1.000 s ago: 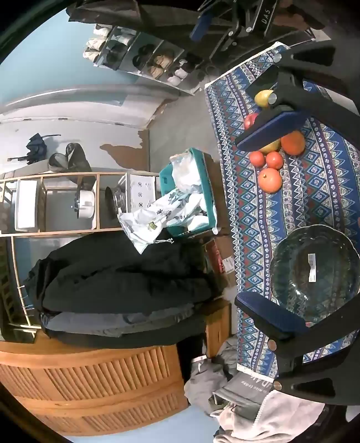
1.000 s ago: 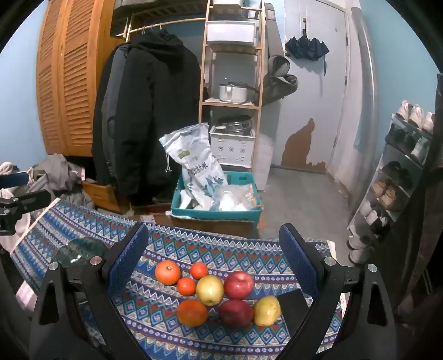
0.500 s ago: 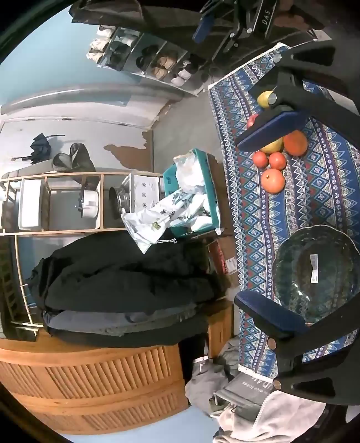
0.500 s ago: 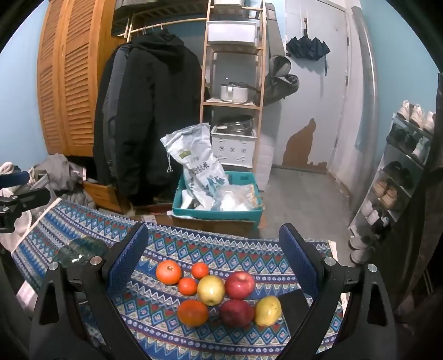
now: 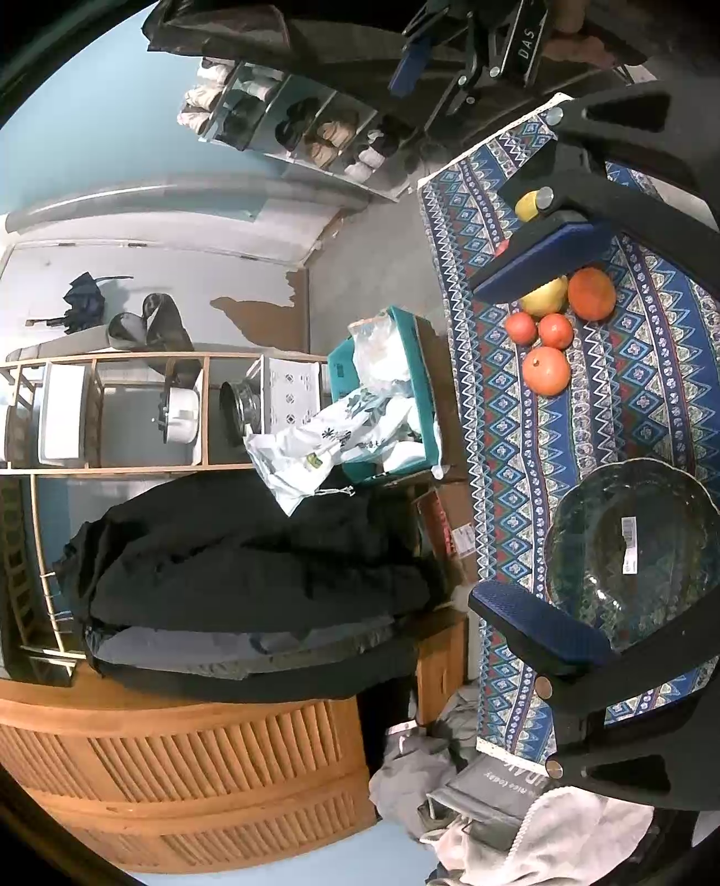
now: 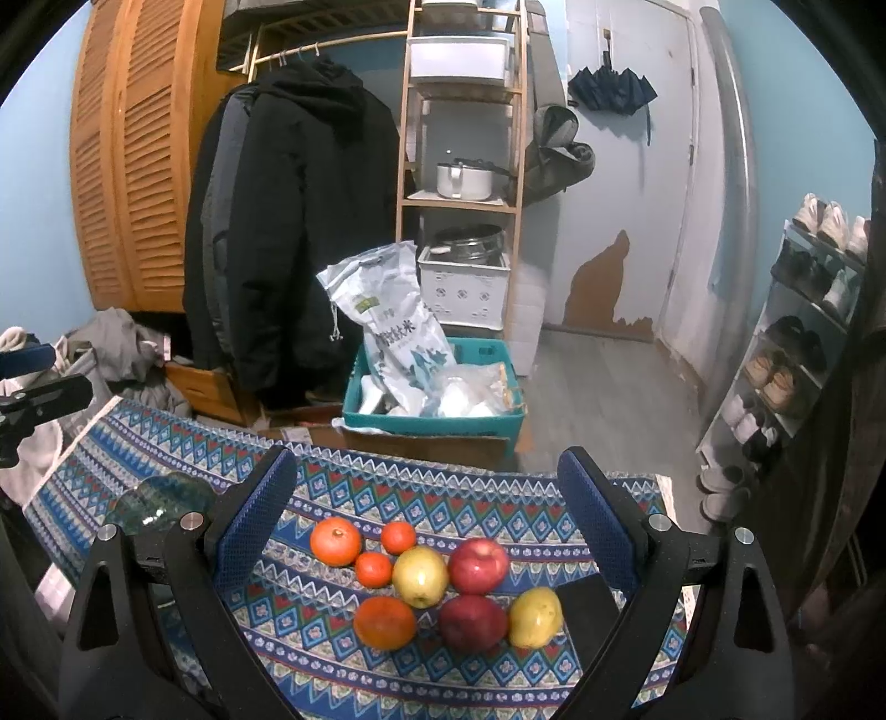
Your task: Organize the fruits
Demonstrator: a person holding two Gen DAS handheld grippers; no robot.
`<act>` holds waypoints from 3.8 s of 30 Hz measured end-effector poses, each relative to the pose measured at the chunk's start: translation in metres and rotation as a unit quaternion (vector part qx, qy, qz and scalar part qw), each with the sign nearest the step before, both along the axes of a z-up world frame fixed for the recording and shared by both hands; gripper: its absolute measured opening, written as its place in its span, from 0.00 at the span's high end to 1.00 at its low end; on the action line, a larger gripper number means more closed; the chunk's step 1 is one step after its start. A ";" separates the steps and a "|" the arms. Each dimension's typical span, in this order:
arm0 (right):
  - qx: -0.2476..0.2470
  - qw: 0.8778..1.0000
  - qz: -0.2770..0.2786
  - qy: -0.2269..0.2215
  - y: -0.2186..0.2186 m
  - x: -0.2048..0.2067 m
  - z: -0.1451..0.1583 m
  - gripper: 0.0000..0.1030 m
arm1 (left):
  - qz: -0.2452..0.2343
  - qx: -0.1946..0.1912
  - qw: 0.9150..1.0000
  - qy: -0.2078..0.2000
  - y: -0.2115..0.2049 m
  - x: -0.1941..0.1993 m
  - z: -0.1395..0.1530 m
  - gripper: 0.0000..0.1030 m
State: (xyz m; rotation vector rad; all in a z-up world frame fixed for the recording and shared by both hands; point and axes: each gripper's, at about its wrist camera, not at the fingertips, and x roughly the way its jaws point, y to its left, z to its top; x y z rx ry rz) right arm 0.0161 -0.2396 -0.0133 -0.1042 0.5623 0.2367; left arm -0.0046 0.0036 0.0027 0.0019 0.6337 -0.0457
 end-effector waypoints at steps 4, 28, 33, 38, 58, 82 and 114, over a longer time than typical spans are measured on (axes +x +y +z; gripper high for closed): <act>0.000 1.000 0.001 0.000 0.001 0.000 0.000 0.09 | 0.002 -0.001 1.000 0.004 0.000 0.002 -0.001 0.01; -0.005 1.000 0.005 0.004 0.005 -0.002 0.000 0.09 | 0.002 -0.002 1.000 0.012 0.000 0.003 -0.004 0.01; -0.006 1.000 0.004 0.004 0.005 -0.002 -0.001 0.09 | 0.002 -0.002 1.000 0.012 -0.001 0.002 -0.005 0.01; -0.005 1.000 0.004 0.004 0.005 -0.002 -0.001 0.09 | 0.001 -0.003 1.000 0.012 -0.002 0.002 -0.005 0.01; -0.006 1.000 0.004 0.005 0.007 -0.003 -0.001 0.09 | -0.002 -0.002 1.000 0.014 -0.007 0.000 -0.007 0.01; -0.005 1.000 0.004 0.009 0.006 -0.002 -0.002 0.09 | -0.006 -0.001 1.000 0.014 -0.008 0.001 -0.009 0.01; -0.026 0.982 -0.085 0.166 -0.074 0.078 -0.085 0.10 | -0.051 0.015 0.985 0.165 -0.041 0.094 -0.119 0.08</act>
